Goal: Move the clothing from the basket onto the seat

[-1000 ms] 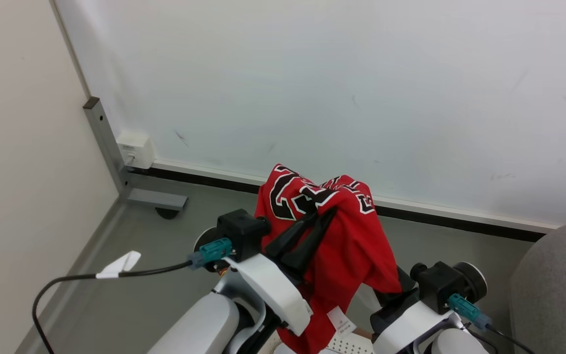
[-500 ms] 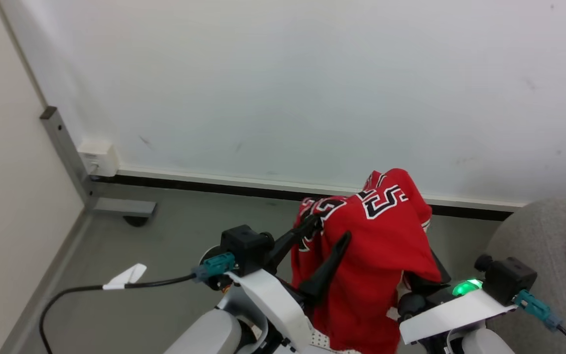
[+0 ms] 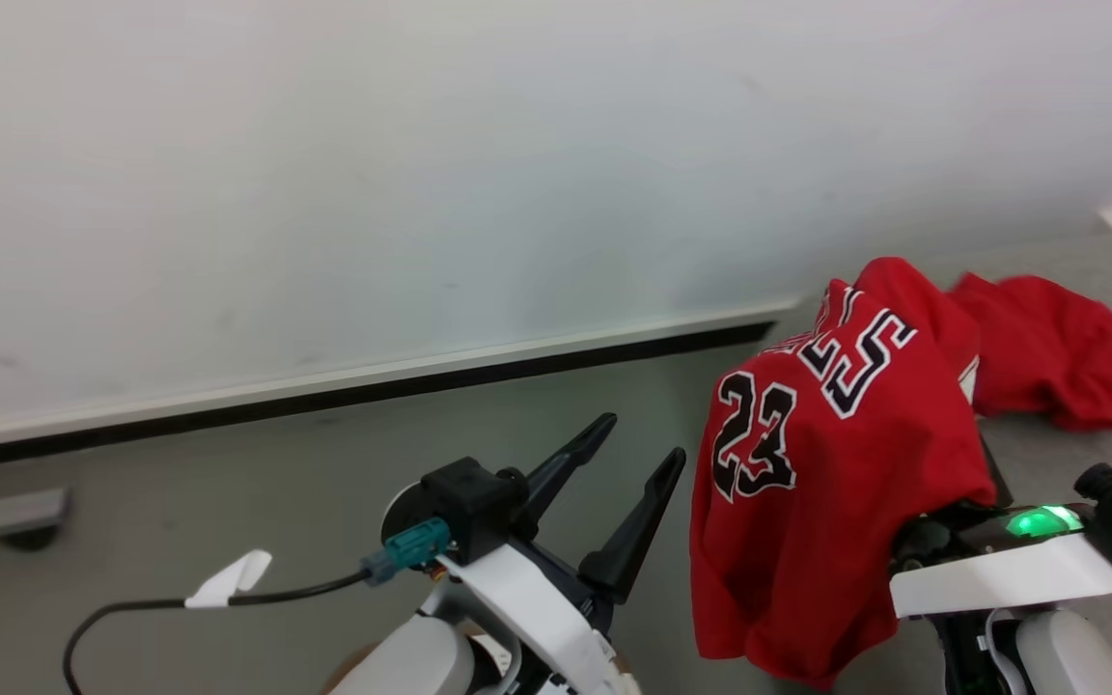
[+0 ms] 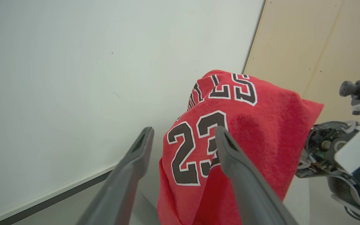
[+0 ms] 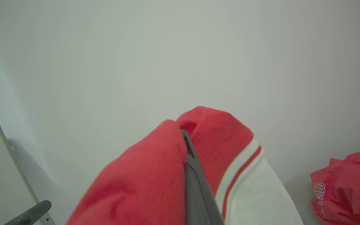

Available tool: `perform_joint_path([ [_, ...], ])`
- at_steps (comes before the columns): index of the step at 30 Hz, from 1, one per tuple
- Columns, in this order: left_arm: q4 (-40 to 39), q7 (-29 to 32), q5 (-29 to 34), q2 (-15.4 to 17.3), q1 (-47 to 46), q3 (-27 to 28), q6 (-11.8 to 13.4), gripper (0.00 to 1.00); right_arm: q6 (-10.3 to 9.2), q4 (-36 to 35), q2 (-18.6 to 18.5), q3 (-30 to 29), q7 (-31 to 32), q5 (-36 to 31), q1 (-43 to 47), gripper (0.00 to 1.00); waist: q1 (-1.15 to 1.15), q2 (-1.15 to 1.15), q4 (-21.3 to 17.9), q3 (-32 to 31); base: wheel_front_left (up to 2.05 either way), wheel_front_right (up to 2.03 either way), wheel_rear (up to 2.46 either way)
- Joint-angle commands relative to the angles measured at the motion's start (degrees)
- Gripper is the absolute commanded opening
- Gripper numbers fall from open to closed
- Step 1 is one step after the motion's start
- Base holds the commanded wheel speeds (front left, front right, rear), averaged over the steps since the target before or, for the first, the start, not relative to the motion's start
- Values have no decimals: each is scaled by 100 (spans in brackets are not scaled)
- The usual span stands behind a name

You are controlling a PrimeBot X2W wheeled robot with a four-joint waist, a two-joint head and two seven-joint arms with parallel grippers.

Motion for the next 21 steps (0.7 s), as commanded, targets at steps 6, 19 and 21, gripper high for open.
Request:
perform_joint_path([
  [6,94,-205,224,138,-42,-7,65,100,-10,-212,-98,-236,3,-59,110,0,0,0,-1599,300,0,0,0],
  [19,675,-330,332,-25,-524,-414,-199,100,-11,-920,20,-1136,4,-235,553,0,0,0,-2105,778,0,0,0],
  [21,766,-357,326,-30,-581,-450,-220,100,-11,-973,27,-1192,4,-247,555,0,0,0,-2110,825,0,0,0],
])
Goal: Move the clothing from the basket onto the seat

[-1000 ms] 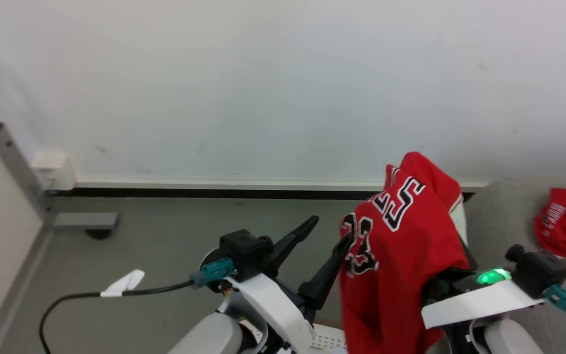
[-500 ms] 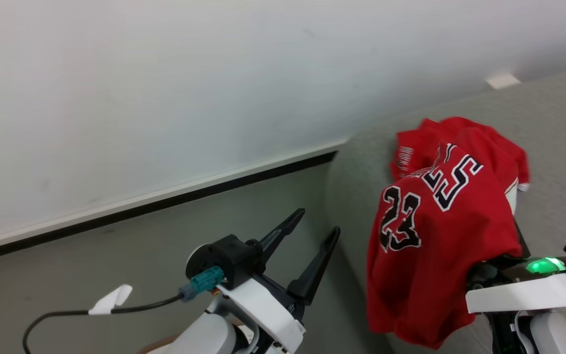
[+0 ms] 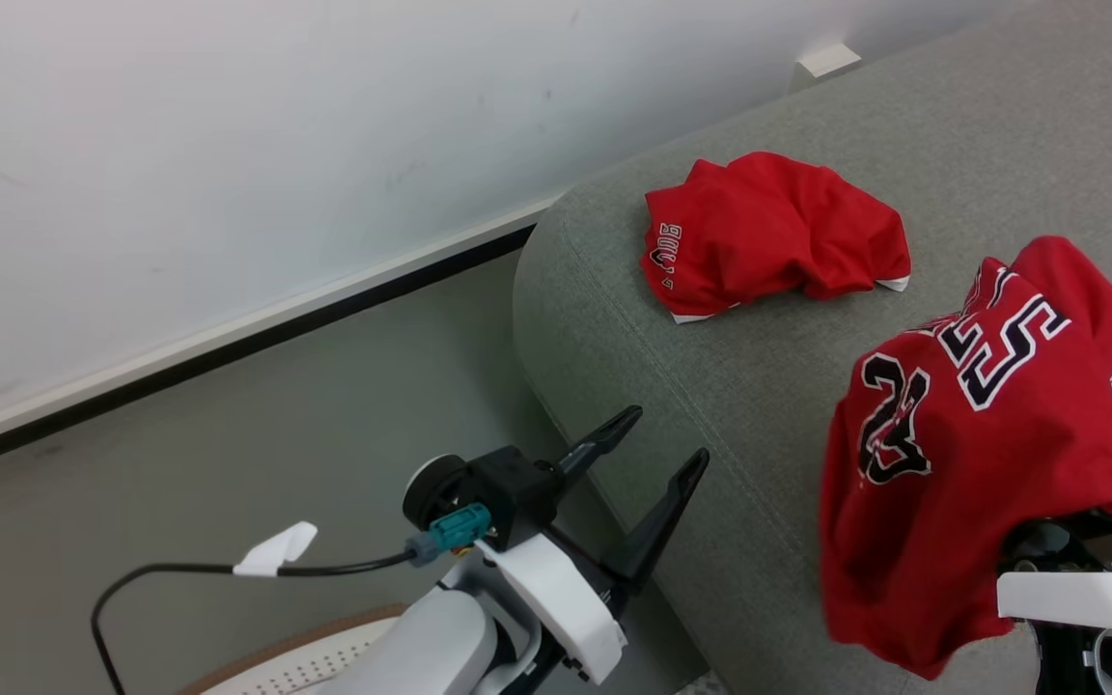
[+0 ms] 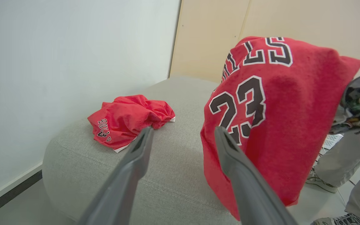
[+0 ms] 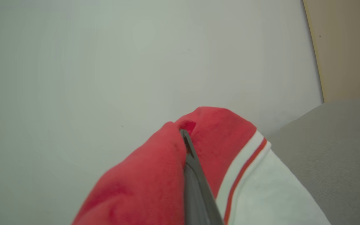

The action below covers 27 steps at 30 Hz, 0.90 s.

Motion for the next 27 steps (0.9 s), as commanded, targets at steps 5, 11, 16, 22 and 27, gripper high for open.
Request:
perform_joint_path([
  [5,176,-53,-31,60,-121,-19,-29,100,-11,93,-236,-68,4,-95,-283,0,0,0,-10,168,0,0,0],
  [11,101,4,-35,276,-81,120,158,100,-11,927,-790,-110,151,5,-1313,0,0,0,-4,503,0,0,0],
  [16,-164,199,3,598,28,231,340,100,-11,1753,-1133,-51,233,354,-2402,0,0,0,69,1021,0,0,0],
  [22,-601,573,149,927,-172,225,401,100,-11,3233,-1419,-139,65,476,-3619,0,0,0,398,1764,0,0,0],
  [27,-853,742,235,1037,-354,219,440,100,-11,4527,-1688,-212,-5,-162,-4364,5,0,0,718,2239,0,0,0],
])
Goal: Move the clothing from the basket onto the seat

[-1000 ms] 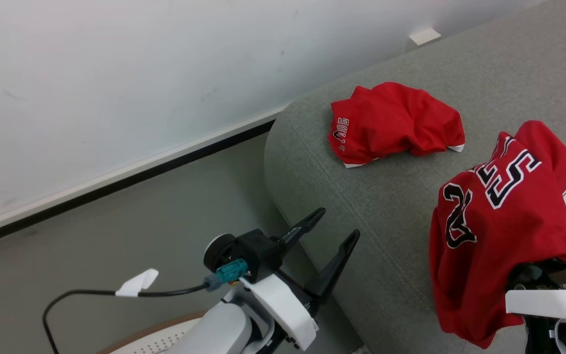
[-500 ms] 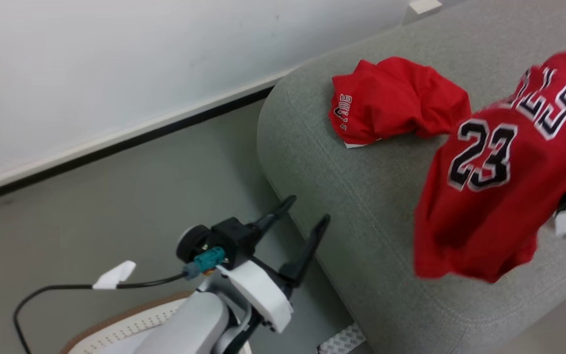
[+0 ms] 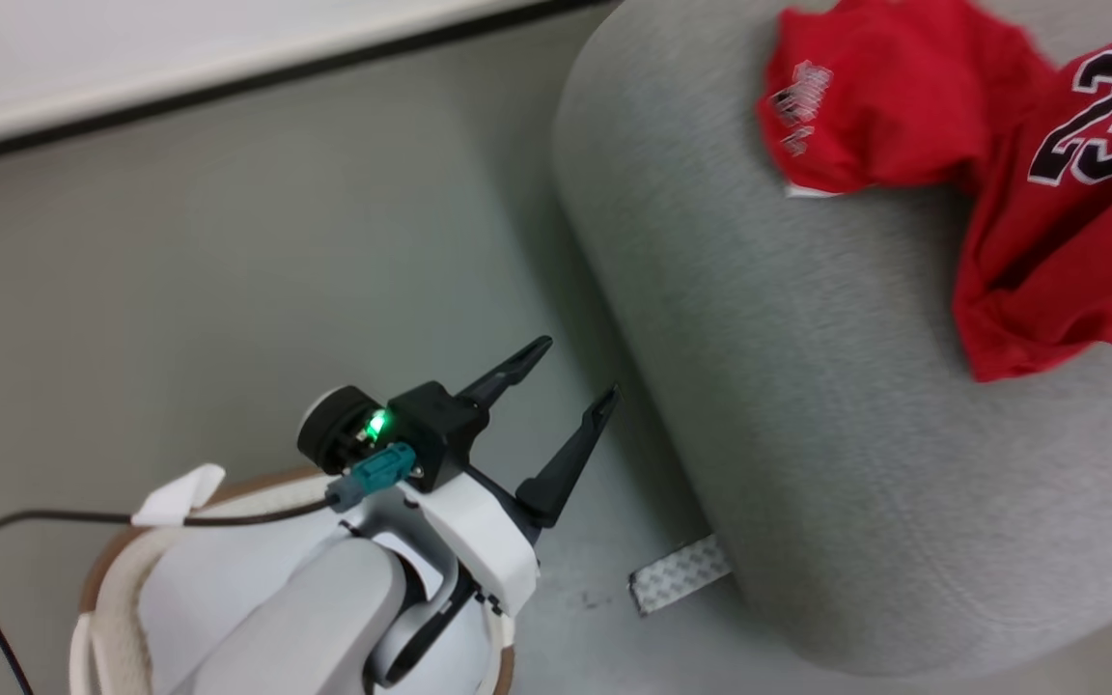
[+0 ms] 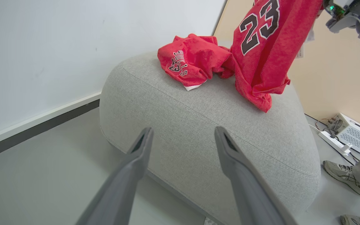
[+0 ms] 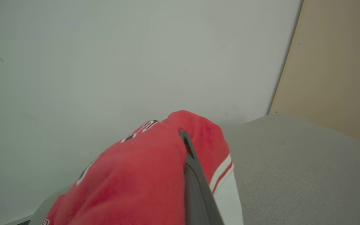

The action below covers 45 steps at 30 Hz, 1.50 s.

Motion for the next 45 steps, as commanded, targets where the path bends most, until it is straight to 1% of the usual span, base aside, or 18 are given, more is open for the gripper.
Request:
perform_joint_path([
  [1,-43,38,74,85,-90,11,24,100,-11,373,-135,-31,-35,-283,-186,5,-2,0,379,408,0,0,0],
  [3,-89,55,106,91,-135,12,39,100,-11,909,-238,-50,-38,-620,-293,0,-2,0,521,517,0,0,0],
  [7,-86,13,109,95,-178,24,61,100,-11,1939,-336,66,-37,-1185,-348,0,-2,0,797,625,0,0,0],
  [9,-52,-3,97,96,-193,29,66,100,-12,2360,-281,140,16,-1329,-322,0,-2,0,903,641,0,0,0],
  [11,-22,-20,76,120,-198,51,77,100,-11,2683,-150,213,344,-1377,-297,0,-2,0,956,648,0,0,0],
  [12,-7,-34,67,137,-197,60,81,100,-11,2783,-45,283,675,-1370,-264,25,-2,0,966,646,0,0,0],
  [13,7,-44,58,154,-195,67,85,100,-11,2827,3,323,898,-1328,-257,40,-2,0,967,639,0,0,0],
  [14,21,-52,44,168,-186,73,91,100,-11,2861,-18,334,1018,-1300,-279,96,-2,0,961,624,0,0,0],
  [15,38,-59,33,166,-171,80,94,100,-10,2876,-2,379,1046,-1293,-289,100,-2,0,952,588,0,0,0],
  [19,107,-104,-22,136,-112,69,95,100,-11,2864,43,539,1088,-1265,-307,100,-2,0,919,420,0,0,0],
  [24,315,-293,-131,-35,37,10,69,100,-11,2740,-143,969,1423,-1201,-119,100,-2,0,917,-93,0,0,0],
  [25,375,-338,-161,-65,85,2,69,100,-11,2692,-170,1130,1538,-1226,-73,100,-2,0,927,-241,0,0,0],
  [27,566,-468,-311,-133,273,14,95,100,-11,2448,-105,1572,2171,-996,77,100,-2,0,945,-702,0,0,0],
  [30,763,-616,-419,-168,491,69,132,100,-12,2060,-283,2069,2826,-709,286,100,-2,0,982,-1208,0,0,0],
  [33,852,-700,-519,-194,639,129,163,100,-12,1713,-464,2412,3117,-525,446,100,-2,0,1042,-1527,0,0,0],
  [38,1019,-824,-783,-162,1013,327,303,100,-12,566,-944,3046,3399,4,735,100,-2,0,1266,-2155,0,0,0],
  [42,1052,-899,-1067,-90,1289,600,434,100,-12,-476,-1252,3300,3191,360,1015,100,-2,0,1508,-2552,0,0,0],
  [45,958,-948,-1133,82,1420,808,562,100,-12,-1213,-1430,3296,2944,574,1236,100,-2,0,1729,-2704,0,0,0],
])
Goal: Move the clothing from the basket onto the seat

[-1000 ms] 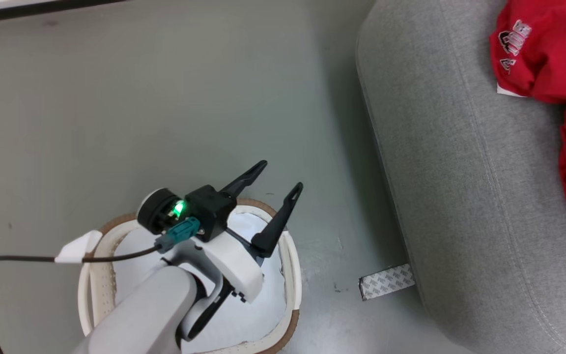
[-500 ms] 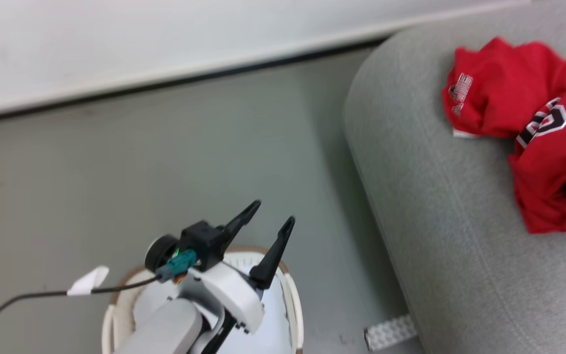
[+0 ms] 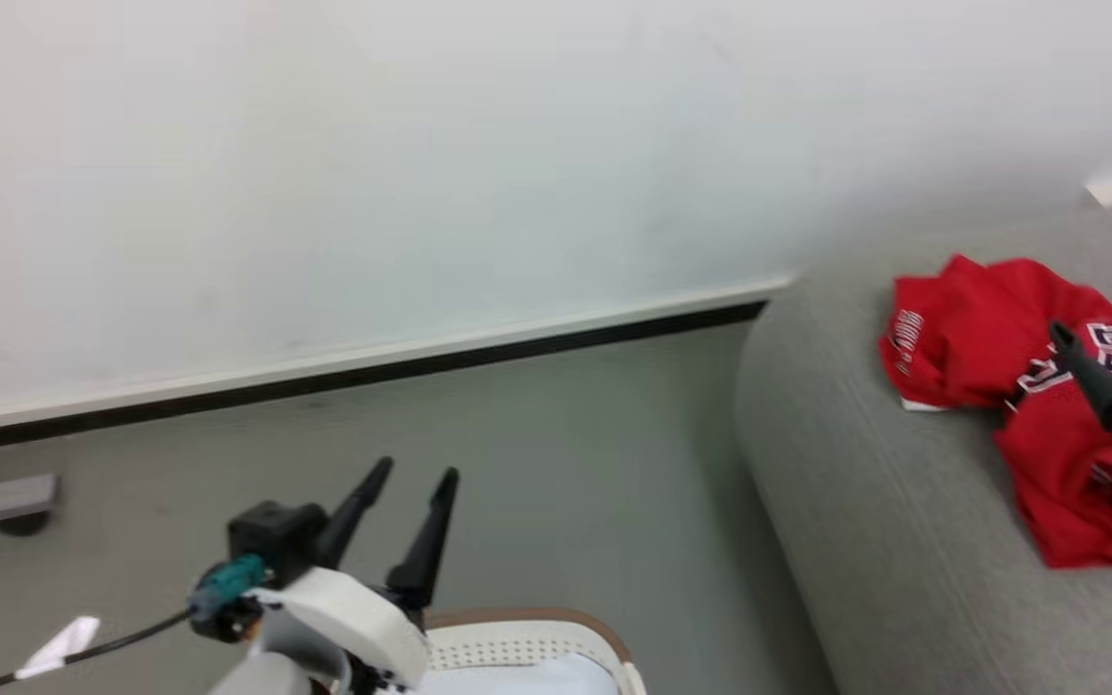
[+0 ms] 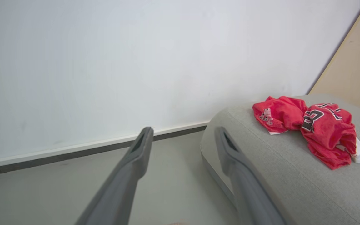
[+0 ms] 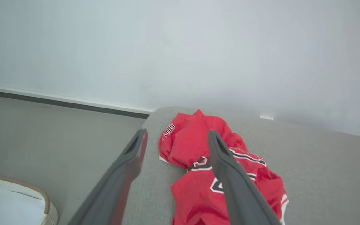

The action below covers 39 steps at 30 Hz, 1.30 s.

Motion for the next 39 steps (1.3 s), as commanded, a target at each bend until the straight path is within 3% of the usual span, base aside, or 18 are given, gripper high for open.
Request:
perform_joint_path([
  [1,-94,-68,-32,115,69,96,31,100,-13,-170,-48,-71,-112,97,149,100,3,0,379,-268,0,0,0],
  [7,-491,-174,54,342,267,593,283,100,-13,-1039,100,-820,-1004,31,805,100,3,0,864,-323,0,0,0],
  [12,-724,-196,78,359,584,1108,514,100,-13,-1444,701,-1590,-1848,-402,1642,100,3,0,1166,-329,0,0,0],
  [16,-982,-195,325,150,942,1602,613,100,-13,-1510,1388,-2088,-2526,-759,2403,100,3,0,1341,-345,0,0,0],
  [25,-792,-197,1018,-519,1668,2274,158,100,-13,-1515,2671,-2552,-2987,-1531,3505,100,3,0,1480,-304,0,0,0],
  [30,-642,-198,1371,-827,1757,2534,-82,100,-13,-1643,2914,-2474,-2993,-1806,3659,100,3,0,1457,-272,0,0,0],
  [39,-479,-198,1873,-1127,1652,2941,-411,100,-13,-1698,3007,-2453,-2994,-1865,3707,100,3,0,1371,-267,0,0,0],
])
